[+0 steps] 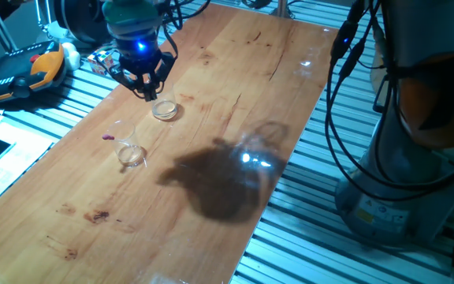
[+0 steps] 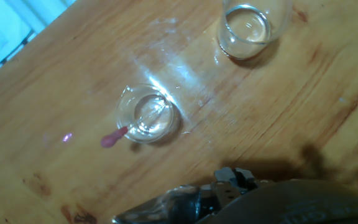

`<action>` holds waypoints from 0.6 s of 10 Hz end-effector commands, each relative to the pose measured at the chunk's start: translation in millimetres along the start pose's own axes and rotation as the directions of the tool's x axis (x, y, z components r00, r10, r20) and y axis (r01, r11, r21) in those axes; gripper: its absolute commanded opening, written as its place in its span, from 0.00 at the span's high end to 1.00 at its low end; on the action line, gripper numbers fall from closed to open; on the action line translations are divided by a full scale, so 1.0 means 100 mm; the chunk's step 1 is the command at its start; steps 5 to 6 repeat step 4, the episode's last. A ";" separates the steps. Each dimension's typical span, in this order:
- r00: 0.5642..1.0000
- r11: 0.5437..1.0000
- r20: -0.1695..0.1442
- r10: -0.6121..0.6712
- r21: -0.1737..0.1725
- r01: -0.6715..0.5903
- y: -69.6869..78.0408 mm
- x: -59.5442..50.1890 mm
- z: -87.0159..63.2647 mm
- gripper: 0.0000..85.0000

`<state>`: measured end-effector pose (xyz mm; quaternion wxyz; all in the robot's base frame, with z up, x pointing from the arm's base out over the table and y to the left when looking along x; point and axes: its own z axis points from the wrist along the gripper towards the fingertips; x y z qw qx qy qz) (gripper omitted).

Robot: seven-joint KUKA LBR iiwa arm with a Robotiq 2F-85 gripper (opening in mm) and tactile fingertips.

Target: Transfer liquid using a dropper

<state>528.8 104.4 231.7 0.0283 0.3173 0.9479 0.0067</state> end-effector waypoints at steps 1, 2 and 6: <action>1.000 1.000 0.000 -0.015 -0.003 0.015 0.00 0.00 -0.01 0.99; 1.000 1.000 -0.001 -0.017 -0.008 0.017 -0.01 0.00 -0.01 0.99; 1.000 1.000 -0.005 -0.026 -0.011 0.026 -0.02 0.01 -0.03 0.99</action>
